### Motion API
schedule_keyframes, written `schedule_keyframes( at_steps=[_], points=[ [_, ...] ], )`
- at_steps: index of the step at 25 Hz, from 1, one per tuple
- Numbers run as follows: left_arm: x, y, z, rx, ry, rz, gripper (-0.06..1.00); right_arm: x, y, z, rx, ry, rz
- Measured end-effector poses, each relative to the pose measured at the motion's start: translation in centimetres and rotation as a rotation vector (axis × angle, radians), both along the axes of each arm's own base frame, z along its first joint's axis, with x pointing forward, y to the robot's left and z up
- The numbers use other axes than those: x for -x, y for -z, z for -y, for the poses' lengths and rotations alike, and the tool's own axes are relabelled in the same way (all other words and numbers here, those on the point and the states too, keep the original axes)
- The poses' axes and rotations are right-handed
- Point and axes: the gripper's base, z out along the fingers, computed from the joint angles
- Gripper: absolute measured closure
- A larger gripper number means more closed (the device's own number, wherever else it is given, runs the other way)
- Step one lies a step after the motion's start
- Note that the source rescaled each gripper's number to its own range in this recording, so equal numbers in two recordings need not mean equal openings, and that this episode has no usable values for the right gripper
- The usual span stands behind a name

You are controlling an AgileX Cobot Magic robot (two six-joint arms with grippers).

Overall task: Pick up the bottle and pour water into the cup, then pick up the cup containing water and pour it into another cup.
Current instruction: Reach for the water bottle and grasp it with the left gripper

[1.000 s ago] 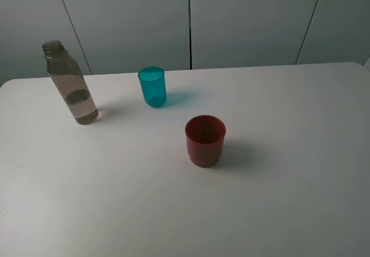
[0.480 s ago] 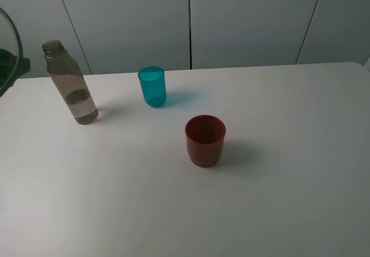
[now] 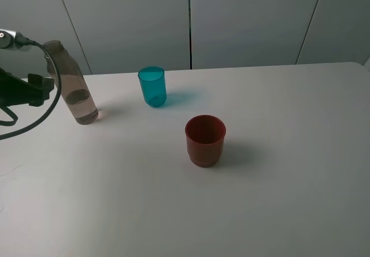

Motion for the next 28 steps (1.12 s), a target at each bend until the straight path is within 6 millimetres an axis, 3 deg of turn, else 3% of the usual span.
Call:
schedule_keyframes(
  at_steps=[8, 28],
  points=[
    [-2.3, 3.7, 0.6, 0.02, 0.04, 0.065, -0.05, 0.0, 0.0, 0.0, 0.0, 0.0, 0.0],
    [-3.9, 9.3, 0.9, 0.041, 0.054, 0.152, -0.05, 0.0, 0.0, 0.0, 0.0, 0.0, 0.0]
  ],
)
